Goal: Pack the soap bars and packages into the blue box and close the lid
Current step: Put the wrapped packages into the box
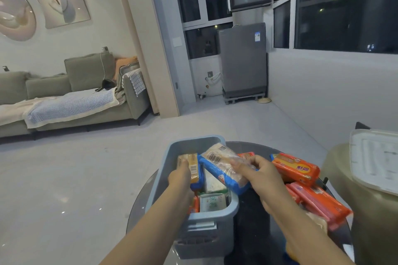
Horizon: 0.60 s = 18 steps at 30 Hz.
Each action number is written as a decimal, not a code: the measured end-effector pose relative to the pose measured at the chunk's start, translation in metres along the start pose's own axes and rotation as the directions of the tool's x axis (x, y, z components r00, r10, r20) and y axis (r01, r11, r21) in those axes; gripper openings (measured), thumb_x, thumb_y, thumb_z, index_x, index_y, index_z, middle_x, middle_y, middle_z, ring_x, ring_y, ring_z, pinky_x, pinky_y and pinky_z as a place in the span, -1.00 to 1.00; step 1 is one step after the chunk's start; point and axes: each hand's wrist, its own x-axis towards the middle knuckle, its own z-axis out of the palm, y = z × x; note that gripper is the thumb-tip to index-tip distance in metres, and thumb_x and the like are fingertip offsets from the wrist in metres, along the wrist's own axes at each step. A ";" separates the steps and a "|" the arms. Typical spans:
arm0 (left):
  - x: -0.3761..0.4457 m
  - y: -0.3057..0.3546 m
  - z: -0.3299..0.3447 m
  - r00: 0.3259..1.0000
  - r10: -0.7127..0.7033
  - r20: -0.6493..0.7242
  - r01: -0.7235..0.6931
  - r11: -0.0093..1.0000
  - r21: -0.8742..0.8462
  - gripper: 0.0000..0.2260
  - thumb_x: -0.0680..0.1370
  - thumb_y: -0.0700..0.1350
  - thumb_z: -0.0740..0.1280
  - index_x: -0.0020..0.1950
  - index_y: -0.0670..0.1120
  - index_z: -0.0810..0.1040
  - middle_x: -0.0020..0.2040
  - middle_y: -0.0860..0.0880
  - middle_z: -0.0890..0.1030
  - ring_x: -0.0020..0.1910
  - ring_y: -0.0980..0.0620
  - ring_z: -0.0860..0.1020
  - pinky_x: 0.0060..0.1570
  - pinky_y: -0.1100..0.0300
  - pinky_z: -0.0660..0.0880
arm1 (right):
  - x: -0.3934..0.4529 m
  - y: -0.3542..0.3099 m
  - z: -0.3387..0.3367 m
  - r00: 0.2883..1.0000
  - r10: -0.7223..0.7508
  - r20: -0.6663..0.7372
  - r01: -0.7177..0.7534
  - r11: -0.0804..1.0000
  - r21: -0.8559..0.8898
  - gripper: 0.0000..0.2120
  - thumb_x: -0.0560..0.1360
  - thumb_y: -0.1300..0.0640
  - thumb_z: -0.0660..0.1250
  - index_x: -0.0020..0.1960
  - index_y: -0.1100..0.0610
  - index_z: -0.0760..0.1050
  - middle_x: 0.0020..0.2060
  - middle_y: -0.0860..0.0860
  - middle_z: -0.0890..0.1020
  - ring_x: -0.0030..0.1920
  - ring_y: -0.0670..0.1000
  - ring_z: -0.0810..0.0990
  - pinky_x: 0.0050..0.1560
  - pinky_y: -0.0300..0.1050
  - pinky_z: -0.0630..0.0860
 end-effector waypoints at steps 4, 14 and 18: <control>-0.015 0.002 -0.015 0.997 0.058 0.056 -0.070 0.969 0.238 -0.56 0.57 0.06 0.24 0.29 -0.24 0.43 0.13 -0.21 0.57 0.04 -0.18 0.55 -0.02 0.01 0.54 | 0.009 -0.014 0.013 1.000 0.014 0.008 -0.013 0.996 -0.090 -0.73 0.36 -0.02 0.47 -0.22 0.14 0.46 -0.50 -0.06 0.63 -0.35 -0.07 0.64 -0.35 -0.19 0.48; -0.020 0.034 -0.051 0.836 0.463 0.294 -0.548 0.693 0.469 -0.77 0.57 -0.15 0.21 -0.07 -0.16 0.65 -0.20 -0.11 0.59 -0.18 0.01 0.56 -0.31 0.25 0.53 | 0.043 -0.029 0.075 0.971 0.188 0.149 -0.166 0.975 -0.149 -0.81 0.43 0.11 0.43 -0.14 0.21 0.47 -0.20 0.09 0.61 -0.24 0.00 0.61 -0.48 -0.26 0.53; -0.007 0.037 -0.059 0.690 0.657 0.304 -0.642 0.360 0.677 -0.77 0.55 -0.11 0.23 0.05 -0.07 0.67 0.04 -0.03 0.67 0.06 -0.01 0.58 0.12 0.06 0.49 | 0.057 -0.022 0.106 0.944 0.296 0.144 -0.271 0.948 -0.169 -0.76 0.45 0.17 0.40 0.01 0.32 0.51 -0.08 0.21 0.63 -0.08 0.16 0.65 -0.10 0.01 0.63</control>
